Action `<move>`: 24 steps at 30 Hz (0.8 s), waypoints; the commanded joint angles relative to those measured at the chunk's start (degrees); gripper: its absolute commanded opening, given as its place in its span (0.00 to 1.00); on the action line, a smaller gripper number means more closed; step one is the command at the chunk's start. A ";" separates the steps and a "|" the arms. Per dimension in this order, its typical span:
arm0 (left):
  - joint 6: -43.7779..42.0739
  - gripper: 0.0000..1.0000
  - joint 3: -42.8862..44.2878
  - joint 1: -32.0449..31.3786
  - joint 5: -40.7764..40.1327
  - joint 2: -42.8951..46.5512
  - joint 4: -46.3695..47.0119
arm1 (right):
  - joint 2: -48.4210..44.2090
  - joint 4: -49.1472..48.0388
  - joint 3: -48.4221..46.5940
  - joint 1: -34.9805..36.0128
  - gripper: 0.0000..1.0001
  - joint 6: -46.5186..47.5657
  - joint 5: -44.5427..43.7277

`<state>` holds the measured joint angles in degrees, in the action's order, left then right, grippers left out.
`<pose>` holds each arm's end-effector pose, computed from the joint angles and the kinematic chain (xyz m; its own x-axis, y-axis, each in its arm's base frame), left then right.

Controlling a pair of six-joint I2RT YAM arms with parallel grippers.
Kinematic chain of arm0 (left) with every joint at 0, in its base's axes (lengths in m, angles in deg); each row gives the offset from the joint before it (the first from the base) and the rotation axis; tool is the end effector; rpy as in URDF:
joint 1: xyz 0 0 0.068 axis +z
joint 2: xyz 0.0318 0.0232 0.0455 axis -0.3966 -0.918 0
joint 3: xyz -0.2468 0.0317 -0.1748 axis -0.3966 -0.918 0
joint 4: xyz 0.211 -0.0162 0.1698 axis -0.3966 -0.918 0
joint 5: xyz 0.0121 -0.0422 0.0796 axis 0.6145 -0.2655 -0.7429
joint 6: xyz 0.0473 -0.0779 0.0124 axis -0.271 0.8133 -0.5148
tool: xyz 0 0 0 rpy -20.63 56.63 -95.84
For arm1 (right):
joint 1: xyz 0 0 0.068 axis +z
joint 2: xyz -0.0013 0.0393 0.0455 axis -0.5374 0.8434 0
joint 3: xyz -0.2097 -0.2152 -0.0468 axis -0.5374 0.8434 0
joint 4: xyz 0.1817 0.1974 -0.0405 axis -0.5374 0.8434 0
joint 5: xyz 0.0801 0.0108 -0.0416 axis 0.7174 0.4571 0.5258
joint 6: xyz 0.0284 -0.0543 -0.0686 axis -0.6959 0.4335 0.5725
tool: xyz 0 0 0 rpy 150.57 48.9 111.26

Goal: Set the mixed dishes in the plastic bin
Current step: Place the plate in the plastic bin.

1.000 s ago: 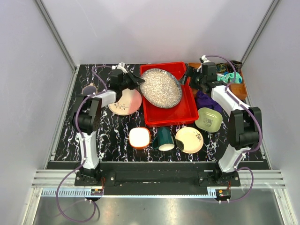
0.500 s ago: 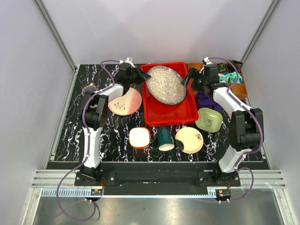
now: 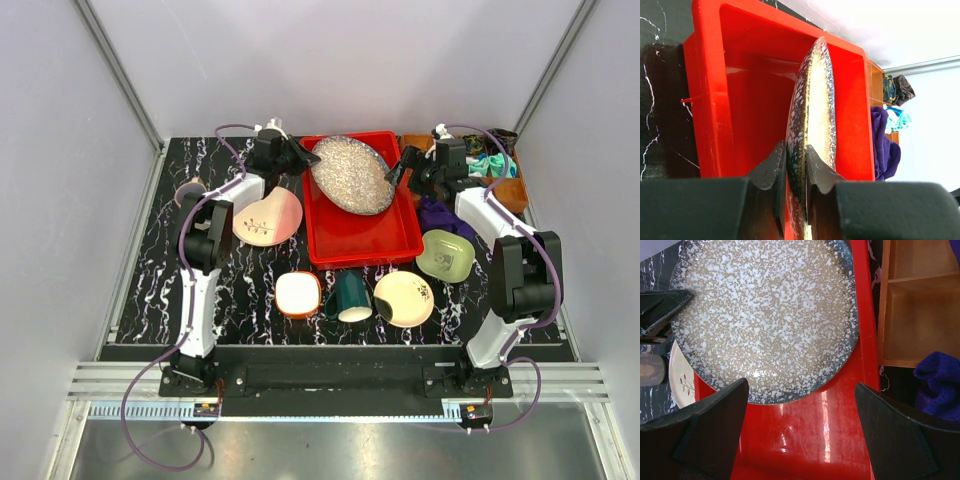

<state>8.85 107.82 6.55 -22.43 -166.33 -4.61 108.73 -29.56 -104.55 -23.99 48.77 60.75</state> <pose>0.5700 -0.1979 0.2029 -0.6390 -0.5913 -0.4920 0.0636 0.5968 -0.7998 0.4472 0.0858 0.2624 -0.6265 0.3153 -0.7128 -0.0787 0.8842 0.4604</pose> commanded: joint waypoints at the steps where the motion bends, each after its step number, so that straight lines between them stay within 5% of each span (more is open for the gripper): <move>1: 5.62 0.00 5.92 -0.06 3.27 2.38 14.39 | -2.25 -2.59 0.50 -0.43 0.96 -0.43 0.74; 5: 5.80 0.15 5.57 -0.06 3.53 2.20 14.48 | -1.99 -2.77 0.68 -0.60 0.96 -0.43 1.26; 9: 5.63 0.19 5.30 -0.06 3.88 2.02 14.39 | -1.81 -2.85 1.03 -0.69 0.96 -0.34 1.44; 14: 5.36 0.42 3.11 -0.14 3.71 3.08 15.53 | -1.90 -2.94 1.12 -0.87 0.95 -0.34 1.71; 24: 3.87 0.50 2.93 -0.06 3.88 3.78 13.61 | -1.99 -3.03 1.64 -0.95 0.94 -0.25 2.23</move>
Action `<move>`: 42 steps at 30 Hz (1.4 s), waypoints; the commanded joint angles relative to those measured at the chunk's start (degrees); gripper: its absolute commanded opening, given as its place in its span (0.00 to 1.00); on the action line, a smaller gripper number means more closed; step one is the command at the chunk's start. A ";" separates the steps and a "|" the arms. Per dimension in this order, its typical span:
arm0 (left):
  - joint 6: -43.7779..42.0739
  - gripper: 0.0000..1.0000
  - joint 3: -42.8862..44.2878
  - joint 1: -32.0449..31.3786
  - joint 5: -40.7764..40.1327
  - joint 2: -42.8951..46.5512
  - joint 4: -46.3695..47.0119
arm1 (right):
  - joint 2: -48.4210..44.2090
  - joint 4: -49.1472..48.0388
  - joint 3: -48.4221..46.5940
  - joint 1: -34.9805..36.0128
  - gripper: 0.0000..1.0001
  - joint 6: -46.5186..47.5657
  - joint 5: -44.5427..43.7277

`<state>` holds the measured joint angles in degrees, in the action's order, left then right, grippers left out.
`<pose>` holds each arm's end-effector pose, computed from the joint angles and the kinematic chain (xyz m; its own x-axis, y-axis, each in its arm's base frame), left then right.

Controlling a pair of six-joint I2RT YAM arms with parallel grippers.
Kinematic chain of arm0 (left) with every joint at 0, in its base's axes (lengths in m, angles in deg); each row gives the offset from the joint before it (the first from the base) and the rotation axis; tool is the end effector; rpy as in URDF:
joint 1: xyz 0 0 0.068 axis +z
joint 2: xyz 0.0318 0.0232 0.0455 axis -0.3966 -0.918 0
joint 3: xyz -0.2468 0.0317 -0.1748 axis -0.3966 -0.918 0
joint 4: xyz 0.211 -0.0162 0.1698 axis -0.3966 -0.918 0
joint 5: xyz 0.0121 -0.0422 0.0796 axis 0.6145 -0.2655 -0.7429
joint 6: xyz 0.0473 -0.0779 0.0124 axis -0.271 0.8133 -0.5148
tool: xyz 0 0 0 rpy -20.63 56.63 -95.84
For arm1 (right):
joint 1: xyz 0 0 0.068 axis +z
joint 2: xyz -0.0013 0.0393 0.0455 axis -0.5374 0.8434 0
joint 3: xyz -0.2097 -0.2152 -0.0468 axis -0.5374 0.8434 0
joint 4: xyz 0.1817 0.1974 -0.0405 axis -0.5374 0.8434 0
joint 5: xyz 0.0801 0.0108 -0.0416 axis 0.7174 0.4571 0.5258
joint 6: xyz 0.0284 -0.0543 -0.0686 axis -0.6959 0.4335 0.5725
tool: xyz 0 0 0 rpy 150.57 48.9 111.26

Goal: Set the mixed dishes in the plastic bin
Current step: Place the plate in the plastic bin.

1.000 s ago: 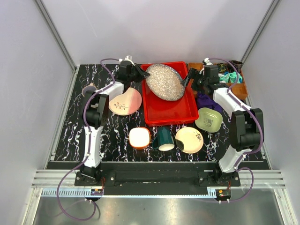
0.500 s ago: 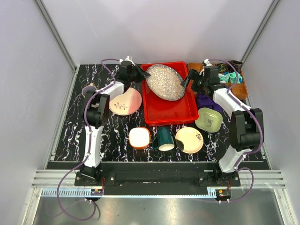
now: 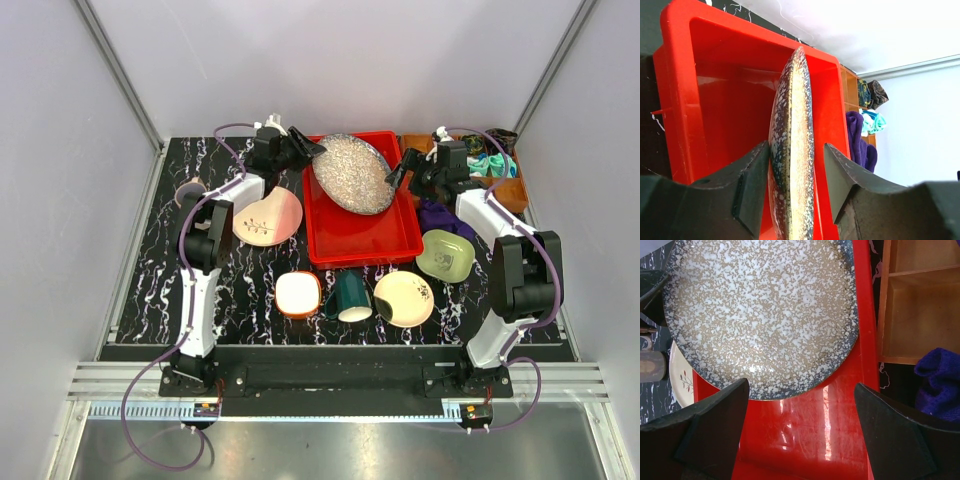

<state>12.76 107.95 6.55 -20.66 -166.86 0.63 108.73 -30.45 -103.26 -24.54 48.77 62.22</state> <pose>0.5740 -0.2016 0.2118 -0.6251 -0.6273 -0.4645 0.1012 0.5249 -0.8451 0.4453 0.0832 0.2560 -0.6365 0.3169 -0.7031 -0.0851 0.8773 0.4724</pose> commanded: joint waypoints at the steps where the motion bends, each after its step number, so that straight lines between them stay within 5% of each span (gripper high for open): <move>1: -0.83 0.50 2.97 0.03 2.11 4.39 7.75 | -1.90 -2.13 0.35 -0.41 0.94 -0.25 0.77; 18: -12.87 0.53 5.17 -0.06 -3.07 7.12 -7.63 | -2.08 -2.66 0.71 -0.50 0.95 -0.78 1.56; 30: -22.71 0.54 15.89 -1.02 -7.90 4.84 -20.02 | -1.37 -3.19 1.06 -0.67 0.95 -1.22 2.61; 42: -26.58 0.54 17.31 -1.20 -10.46 4.65 -23.81 | -1.19 -3.72 1.76 -0.58 0.95 -1.39 3.23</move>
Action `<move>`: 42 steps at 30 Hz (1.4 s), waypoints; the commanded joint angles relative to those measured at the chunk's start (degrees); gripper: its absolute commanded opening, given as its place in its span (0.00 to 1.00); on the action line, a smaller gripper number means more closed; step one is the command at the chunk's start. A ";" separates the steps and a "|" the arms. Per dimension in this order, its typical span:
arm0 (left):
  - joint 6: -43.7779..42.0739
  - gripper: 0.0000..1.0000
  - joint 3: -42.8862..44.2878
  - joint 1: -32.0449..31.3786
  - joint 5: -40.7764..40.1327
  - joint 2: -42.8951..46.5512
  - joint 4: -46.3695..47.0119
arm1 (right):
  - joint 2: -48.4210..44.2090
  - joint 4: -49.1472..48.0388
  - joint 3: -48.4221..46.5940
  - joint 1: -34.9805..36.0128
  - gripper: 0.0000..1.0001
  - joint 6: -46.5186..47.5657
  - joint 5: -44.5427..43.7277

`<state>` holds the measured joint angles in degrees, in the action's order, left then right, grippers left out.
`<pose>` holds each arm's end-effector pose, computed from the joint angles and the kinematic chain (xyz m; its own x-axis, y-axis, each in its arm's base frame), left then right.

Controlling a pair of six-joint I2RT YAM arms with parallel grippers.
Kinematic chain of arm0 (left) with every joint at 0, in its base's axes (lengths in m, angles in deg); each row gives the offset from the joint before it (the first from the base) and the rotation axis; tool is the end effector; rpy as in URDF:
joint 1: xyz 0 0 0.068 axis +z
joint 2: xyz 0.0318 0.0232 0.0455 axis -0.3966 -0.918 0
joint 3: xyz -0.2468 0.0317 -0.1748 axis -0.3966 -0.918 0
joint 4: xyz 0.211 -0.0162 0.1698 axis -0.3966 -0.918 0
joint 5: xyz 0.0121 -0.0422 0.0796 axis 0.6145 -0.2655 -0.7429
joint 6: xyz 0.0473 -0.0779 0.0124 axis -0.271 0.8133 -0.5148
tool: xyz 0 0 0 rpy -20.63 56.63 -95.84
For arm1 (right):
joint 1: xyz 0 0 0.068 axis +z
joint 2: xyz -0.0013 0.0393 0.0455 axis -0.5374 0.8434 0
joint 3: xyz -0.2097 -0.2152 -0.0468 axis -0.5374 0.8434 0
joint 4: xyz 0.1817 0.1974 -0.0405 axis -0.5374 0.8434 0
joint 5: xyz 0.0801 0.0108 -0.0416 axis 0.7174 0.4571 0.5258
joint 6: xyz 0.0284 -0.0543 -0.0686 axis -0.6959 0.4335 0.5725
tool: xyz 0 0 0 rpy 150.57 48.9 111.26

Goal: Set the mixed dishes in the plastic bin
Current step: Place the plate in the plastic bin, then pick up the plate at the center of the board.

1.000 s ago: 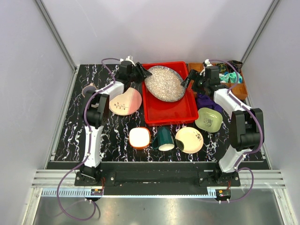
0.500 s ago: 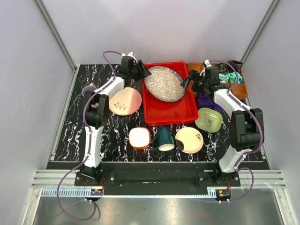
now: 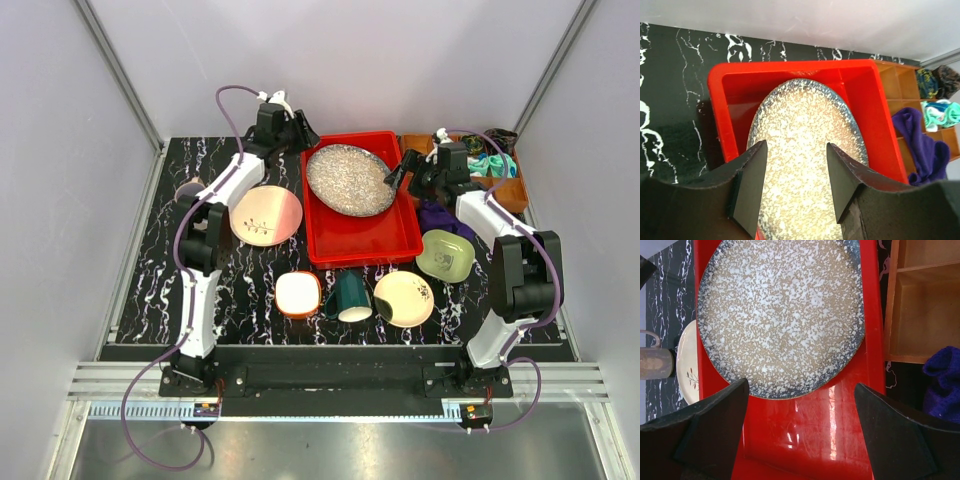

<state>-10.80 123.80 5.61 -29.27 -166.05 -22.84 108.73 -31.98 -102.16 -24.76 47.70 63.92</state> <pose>0.5811 -0.2018 0.2711 -0.5604 -0.3708 -0.7405 0.1895 0.8130 -0.5505 0.4441 0.0837 0.2525 -0.6414 0.3316 -0.6918 -0.0939 0.8610 0.4998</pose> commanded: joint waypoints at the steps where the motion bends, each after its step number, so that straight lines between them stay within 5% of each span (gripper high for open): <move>1: -3.46 0.54 0.84 -0.26 -2.72 4.37 -0.51 | -1.20 -2.19 0.75 -0.37 0.95 -0.41 1.53; 13: -8.83 0.61 -27.88 -0.26 -14.49 29.41 -0.78 | -4.71 -0.17 1.02 0.07 0.92 -0.67 4.78; 25: -0.84 0.68 -59.35 1.76 -15.29 50.06 6.59 | -9.37 9.15 -2.06 7.72 0.92 2.49 -0.14; 32: 6.81 0.68 -73.93 4.04 -17.13 57.01 10.82 | -11.66 9.94 -0.83 10.71 0.92 2.67 -0.41; 42: 12.18 0.63 -82.39 5.98 -18.81 54.92 17.14 | -11.66 11.35 -2.23 13.25 0.92 3.54 -1.02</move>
<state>-1.75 43.37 10.57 -46.28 -109.79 -13.03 99.31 -20.95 -102.03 -12.95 49.98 63.77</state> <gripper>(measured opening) 0.658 0.920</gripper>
